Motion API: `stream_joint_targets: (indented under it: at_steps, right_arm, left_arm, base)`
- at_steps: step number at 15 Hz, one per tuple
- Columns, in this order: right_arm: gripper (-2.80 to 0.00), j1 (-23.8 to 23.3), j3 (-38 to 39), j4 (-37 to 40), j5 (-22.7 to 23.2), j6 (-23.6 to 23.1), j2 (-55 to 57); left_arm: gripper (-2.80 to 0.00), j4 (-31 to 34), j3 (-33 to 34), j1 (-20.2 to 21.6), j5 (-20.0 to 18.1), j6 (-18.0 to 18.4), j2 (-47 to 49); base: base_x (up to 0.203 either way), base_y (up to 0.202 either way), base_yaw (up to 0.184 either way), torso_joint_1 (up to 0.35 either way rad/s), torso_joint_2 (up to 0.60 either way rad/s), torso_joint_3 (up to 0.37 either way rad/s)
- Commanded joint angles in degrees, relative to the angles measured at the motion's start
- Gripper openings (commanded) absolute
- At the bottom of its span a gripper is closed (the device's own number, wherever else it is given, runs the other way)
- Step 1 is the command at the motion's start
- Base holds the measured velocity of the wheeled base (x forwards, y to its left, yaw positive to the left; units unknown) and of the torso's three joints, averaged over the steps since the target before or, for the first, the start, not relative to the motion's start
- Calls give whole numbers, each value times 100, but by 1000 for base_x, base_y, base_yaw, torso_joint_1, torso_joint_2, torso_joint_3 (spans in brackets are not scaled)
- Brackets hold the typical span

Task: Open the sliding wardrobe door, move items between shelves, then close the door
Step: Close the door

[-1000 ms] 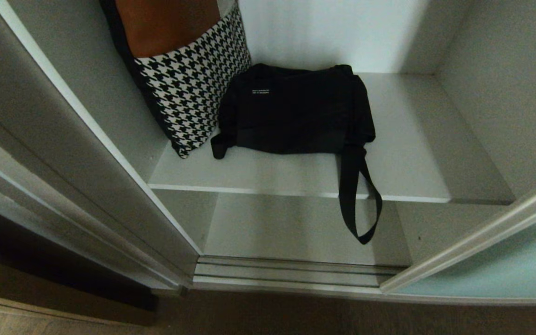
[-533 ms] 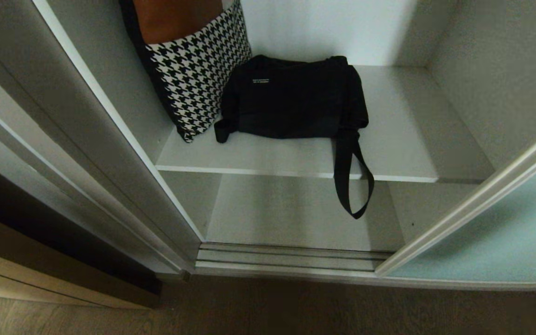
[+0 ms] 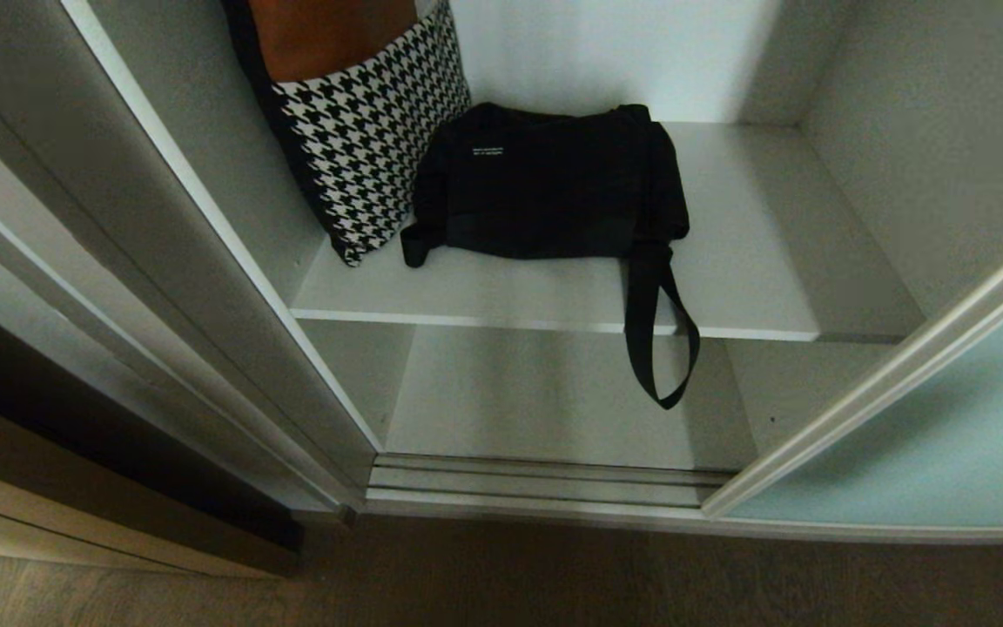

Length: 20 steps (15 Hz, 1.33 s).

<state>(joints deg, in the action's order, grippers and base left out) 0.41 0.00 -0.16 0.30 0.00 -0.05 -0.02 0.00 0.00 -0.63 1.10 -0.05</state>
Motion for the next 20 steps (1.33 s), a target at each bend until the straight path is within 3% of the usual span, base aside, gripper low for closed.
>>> stream_joint_targets:
  at_steps: [1, 6, 8, 13, 17, 20]
  right_arm:
    - [-280, 2, 0, -2, 5, -11, -11]
    - [-280, 2, -229, 42, -57, -86, -16]
    - [-280, 3, -1098, 394, -118, -57, 33]
    - [-280, 3, -3806, 3057, -157, -47, 226]
    - [-280, 13, -4907, 3598, -183, 65, 1038]
    - [-280, 120, -5874, 3885, -186, 667, 1744]
  left_arm:
    - [-280, 2, 0, 0, 28, -6, 14]
    - [-280, -7, 0, 0, 63, -66, 14]
    - [-280, -7, 0, 0, 63, -66, 14]
    - [-280, -7, 0, 0, 63, -66, 20]
    - [-280, -7, 0, 0, 63, -66, 14]
    - [-280, -7, 0, 0, 63, -66, 14]
  base:
    - [0, 0, 0, 0, 0, 0]
    - [0, 0, 0, 0, 0, 0]
    - [0, 0, 0, 0, 0, 0]
    - [0, 0, 0, 0, 0, 0]
    - [0, 0, 0, 0, 0, 0]
    - [0, 0, 0, 0, 0, 0]
